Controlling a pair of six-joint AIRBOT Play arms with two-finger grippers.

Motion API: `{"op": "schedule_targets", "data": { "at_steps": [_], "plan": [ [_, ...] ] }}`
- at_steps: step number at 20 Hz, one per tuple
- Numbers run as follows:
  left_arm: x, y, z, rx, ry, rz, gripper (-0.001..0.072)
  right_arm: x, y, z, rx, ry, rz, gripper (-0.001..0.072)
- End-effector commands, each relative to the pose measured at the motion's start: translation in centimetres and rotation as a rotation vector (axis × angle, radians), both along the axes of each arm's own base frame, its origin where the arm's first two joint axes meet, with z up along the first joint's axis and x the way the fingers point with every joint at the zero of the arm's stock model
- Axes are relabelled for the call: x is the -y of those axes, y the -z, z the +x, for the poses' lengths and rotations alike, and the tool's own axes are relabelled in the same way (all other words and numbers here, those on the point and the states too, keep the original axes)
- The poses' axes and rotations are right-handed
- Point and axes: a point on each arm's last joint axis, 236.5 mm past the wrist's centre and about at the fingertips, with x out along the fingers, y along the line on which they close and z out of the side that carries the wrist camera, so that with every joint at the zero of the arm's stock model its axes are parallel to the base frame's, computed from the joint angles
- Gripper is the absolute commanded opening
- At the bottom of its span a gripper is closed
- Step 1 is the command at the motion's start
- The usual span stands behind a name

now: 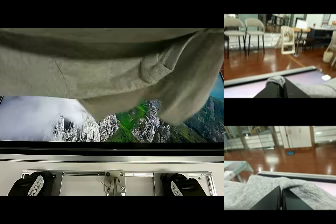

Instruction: Fold the shirts.

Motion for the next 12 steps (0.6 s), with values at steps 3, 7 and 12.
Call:
{"op": "schedule_targets", "data": {
  "at_steps": [3, 7, 12],
  "plan": [
    [-0.7, 11.4, 1.6, -0.383, 0.021, 0.179, 0.0046, 0.6, 4.1, 1.6, -0.158, 0.031, -0.071, 0.0054],
    [-0.6, 23.9, 2.5, -0.799, 0.109, 0.091, 0.0046, -0.5, 11.8, 8.5, -0.381, -0.019, -0.168, 0.0054],
    [-0.1, 39.8, 0.4, -1.239, 0.177, -0.041, 0.0046, -5.3, 27.4, 17.3, -0.74, -0.178, -0.248, 0.0054]
  ]
}}
